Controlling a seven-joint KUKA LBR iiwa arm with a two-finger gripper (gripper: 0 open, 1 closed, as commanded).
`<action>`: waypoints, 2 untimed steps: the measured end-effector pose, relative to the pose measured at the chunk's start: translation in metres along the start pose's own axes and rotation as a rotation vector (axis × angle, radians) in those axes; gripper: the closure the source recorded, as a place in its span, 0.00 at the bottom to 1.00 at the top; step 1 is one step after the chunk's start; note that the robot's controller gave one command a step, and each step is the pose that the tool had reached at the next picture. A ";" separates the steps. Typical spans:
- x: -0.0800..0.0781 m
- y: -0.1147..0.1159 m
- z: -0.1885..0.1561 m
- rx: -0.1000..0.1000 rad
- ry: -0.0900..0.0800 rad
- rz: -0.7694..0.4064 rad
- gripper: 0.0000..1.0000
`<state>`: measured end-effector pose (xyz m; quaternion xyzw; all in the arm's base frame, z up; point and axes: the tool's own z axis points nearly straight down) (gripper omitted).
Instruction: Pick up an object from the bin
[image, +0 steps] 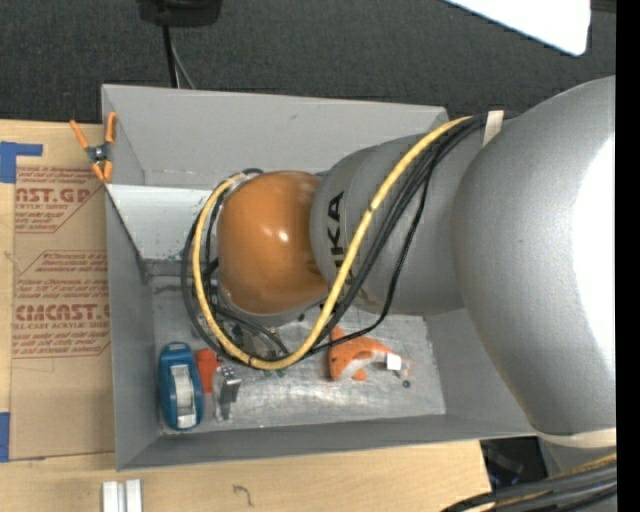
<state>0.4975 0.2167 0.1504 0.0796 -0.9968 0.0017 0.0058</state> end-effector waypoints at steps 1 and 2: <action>0.001 0.009 0.016 -0.004 -0.026 -0.173 0.00; -0.014 -0.006 0.033 -0.005 -0.073 -0.230 1.00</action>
Offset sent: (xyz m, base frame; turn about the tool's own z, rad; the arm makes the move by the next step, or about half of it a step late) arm 0.0066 -0.0418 -0.0804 -0.1118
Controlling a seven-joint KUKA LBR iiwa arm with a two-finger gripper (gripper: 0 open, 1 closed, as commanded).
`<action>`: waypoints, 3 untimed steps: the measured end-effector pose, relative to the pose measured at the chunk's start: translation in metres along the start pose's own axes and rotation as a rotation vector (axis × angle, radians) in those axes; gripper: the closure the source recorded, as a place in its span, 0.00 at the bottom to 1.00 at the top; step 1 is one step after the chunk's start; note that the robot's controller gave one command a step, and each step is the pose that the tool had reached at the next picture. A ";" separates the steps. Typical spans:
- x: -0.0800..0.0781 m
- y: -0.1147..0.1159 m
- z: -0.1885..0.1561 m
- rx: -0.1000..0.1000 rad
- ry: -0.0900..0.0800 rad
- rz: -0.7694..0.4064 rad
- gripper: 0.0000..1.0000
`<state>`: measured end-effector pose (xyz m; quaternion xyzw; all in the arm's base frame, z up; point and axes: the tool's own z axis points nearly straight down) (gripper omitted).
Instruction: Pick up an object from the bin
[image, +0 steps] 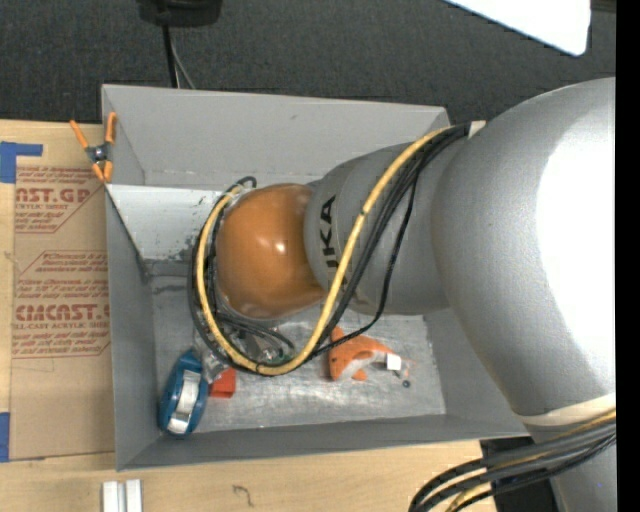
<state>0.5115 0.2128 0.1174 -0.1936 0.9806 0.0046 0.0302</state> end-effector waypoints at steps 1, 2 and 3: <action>0.003 -0.001 0.003 0.004 0.018 -0.003 0.00; 0.018 0.002 0.014 0.000 0.068 -0.008 1.00; 0.018 0.002 0.013 0.001 0.066 -0.007 1.00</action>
Offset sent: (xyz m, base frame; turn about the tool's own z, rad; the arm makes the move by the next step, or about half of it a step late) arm 0.0000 0.0000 0.0000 0.0000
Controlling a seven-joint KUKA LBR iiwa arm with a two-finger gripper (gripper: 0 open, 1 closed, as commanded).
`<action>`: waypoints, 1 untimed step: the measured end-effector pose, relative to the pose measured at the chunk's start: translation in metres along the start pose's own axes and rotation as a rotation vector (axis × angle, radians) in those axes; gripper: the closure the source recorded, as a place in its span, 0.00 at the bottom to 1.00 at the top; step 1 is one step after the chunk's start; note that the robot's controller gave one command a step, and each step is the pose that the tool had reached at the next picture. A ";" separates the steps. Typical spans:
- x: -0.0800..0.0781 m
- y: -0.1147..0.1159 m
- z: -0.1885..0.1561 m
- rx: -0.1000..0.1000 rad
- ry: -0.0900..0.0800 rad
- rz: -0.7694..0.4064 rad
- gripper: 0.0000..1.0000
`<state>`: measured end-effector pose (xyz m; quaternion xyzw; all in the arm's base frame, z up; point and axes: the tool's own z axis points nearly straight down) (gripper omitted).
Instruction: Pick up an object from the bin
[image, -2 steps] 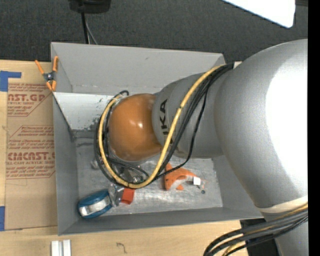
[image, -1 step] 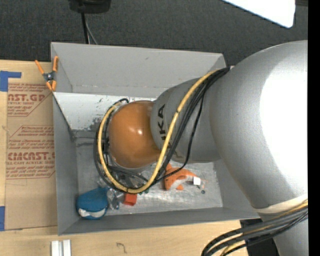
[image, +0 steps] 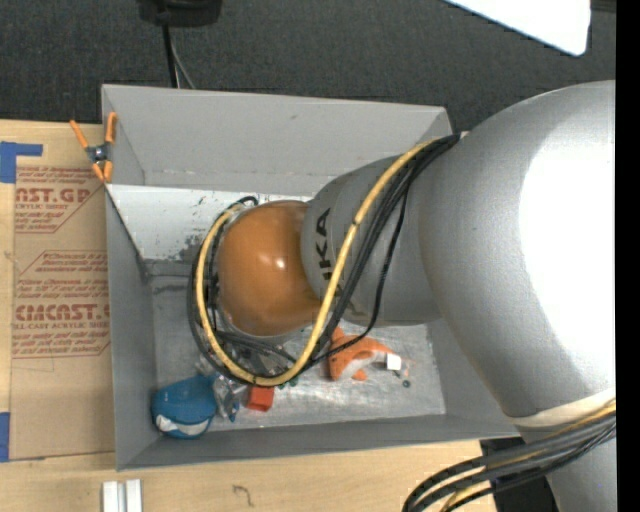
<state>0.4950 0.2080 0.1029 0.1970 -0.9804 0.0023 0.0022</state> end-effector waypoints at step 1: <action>0.013 -0.010 -0.039 -0.004 0.007 0.019 1.00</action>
Offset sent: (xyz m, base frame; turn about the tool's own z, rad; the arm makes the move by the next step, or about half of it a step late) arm 0.0068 -0.0024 0.1168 -0.0017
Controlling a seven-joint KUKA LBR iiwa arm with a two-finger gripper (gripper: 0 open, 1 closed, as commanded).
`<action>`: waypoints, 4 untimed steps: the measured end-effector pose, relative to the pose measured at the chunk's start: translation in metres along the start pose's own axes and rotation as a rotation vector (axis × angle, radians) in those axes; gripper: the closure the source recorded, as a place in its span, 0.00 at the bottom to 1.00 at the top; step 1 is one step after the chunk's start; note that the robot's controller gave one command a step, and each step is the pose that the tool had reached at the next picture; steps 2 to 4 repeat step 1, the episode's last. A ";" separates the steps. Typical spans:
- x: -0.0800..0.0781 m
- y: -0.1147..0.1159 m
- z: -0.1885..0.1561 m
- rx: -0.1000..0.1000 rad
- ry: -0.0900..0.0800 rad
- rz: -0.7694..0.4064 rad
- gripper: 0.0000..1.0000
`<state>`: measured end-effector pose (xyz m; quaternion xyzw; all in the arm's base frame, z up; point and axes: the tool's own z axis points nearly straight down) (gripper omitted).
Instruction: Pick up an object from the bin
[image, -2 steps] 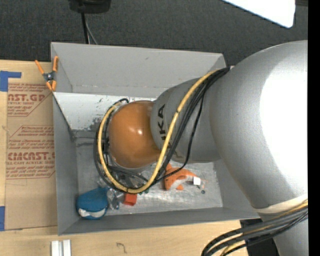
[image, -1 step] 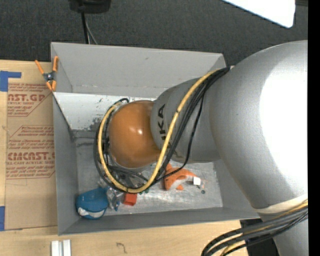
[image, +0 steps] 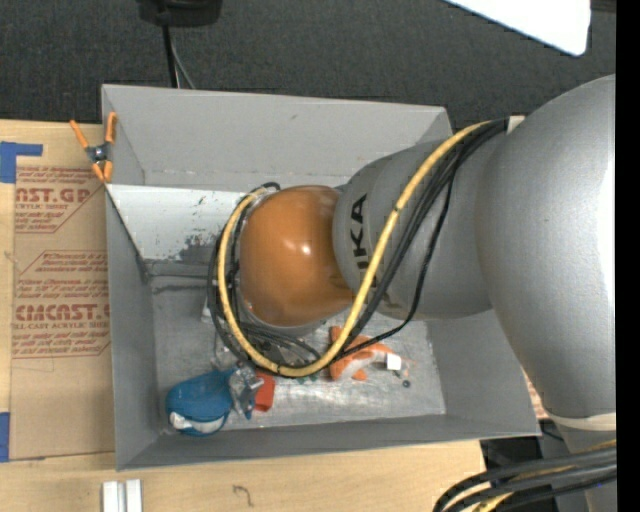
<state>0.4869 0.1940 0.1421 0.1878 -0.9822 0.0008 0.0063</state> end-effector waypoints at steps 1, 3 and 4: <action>-0.016 0.006 -0.075 0.001 -0.010 -0.021 1.00; -0.016 0.006 -0.075 0.001 -0.010 -0.021 1.00; -0.016 0.006 -0.075 0.001 -0.010 -0.021 1.00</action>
Offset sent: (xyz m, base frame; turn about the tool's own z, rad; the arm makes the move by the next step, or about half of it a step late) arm 0.0000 0.0000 0.0000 0.0000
